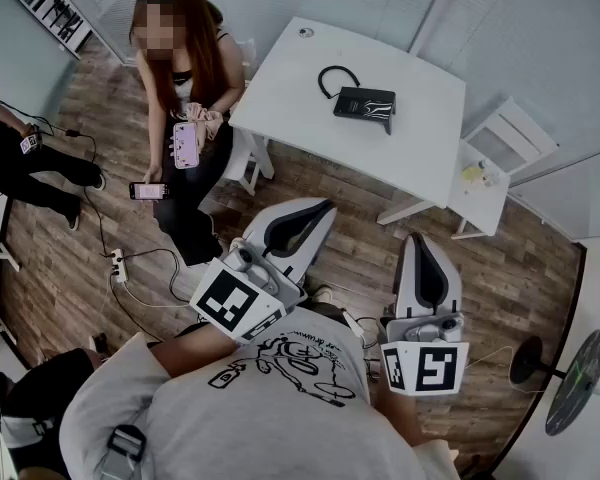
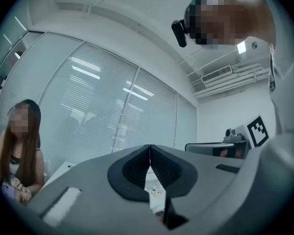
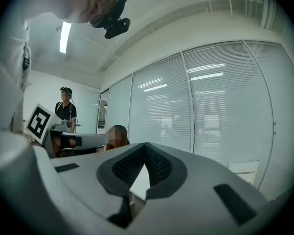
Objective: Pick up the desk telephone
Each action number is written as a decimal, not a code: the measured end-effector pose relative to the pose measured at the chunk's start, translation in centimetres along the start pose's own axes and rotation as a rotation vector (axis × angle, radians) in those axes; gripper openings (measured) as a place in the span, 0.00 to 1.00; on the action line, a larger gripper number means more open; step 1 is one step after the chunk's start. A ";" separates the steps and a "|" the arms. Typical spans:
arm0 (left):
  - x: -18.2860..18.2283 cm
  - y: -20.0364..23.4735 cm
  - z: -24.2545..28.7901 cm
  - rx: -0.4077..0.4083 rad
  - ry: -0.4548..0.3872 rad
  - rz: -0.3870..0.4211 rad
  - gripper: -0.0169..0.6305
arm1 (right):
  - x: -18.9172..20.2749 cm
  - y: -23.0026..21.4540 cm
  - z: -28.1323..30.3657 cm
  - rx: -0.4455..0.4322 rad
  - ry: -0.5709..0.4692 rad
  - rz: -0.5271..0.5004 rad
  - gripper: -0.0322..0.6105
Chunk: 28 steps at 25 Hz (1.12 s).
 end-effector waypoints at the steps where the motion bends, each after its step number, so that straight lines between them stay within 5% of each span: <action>1: 0.0 0.1 0.1 0.000 0.003 -0.001 0.03 | -0.1 -0.2 0.2 0.002 -0.004 0.008 0.06; 17: 0.4 3.3 0.8 0.023 0.031 -0.027 0.03 | 0.2 0.7 3.7 0.015 0.010 0.020 0.06; 28: 1.4 4.7 6.1 -0.004 0.059 -0.023 0.03 | 1.3 -4.0 7.2 -0.021 -0.012 0.062 0.06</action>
Point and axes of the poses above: the fingertips, and each gripper's own axes: z forward along the fingers, y to its left, x out of its underside, the point moved 2 cm from there along -z, backward along the fingers, and after that the axes turned 12 degrees about -x, right-handed, at the moved point
